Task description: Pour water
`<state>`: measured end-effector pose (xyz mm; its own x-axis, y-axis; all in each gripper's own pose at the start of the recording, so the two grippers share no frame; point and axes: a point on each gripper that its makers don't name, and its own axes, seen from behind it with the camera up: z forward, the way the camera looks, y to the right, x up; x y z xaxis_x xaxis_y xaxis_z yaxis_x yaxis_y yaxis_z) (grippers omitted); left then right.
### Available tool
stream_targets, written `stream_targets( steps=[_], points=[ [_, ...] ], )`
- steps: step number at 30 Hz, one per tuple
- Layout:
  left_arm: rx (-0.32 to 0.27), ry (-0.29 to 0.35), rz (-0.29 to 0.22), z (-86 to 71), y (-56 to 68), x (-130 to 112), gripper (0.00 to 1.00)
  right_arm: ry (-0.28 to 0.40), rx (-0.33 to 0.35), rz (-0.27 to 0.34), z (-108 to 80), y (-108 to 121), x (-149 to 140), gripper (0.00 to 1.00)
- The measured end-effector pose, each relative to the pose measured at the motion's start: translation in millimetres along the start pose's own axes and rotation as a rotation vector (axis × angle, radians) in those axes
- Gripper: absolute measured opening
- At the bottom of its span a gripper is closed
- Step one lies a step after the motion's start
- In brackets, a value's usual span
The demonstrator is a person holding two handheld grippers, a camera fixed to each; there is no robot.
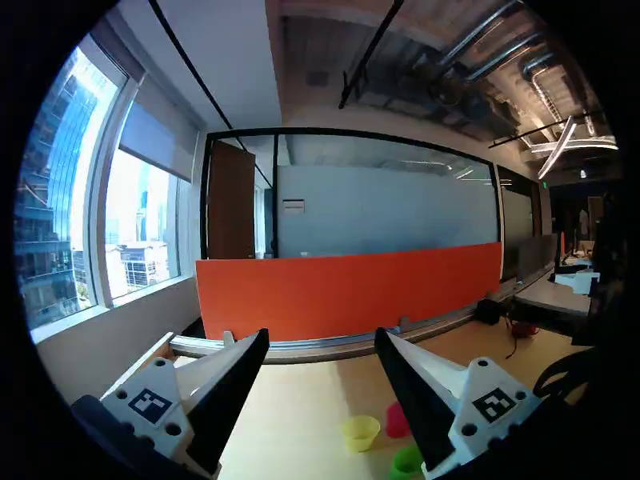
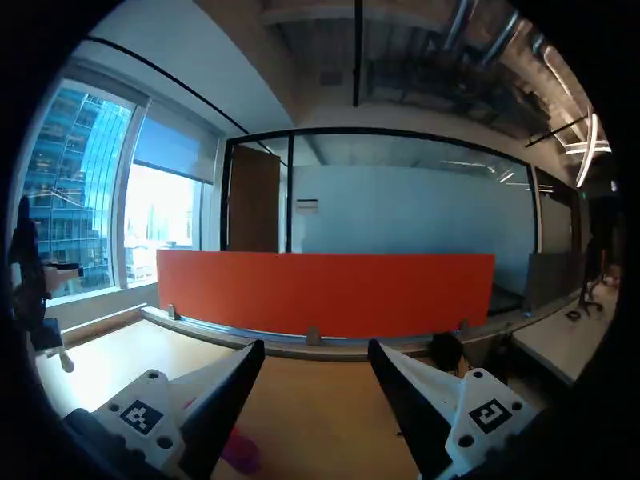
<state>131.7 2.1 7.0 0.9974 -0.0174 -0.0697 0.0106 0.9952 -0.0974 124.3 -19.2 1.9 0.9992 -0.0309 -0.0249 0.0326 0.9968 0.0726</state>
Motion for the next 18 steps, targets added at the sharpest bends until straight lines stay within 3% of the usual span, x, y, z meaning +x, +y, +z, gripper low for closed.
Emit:
stream_targets(
  steps=[10, 18],
  points=[
    [-0.059, -0.010, 0.005, 5.1, 9.3, 7, 0.98, 0.009, 0.060, -0.015, -1.5, -10, 6, 1.00],
    [-0.157, -0.006, -0.002, 7.5, 29.6, 10, 0.98, 0.026, 0.230, -0.015, -9.8, -42, 10, 1.00]
  ],
)
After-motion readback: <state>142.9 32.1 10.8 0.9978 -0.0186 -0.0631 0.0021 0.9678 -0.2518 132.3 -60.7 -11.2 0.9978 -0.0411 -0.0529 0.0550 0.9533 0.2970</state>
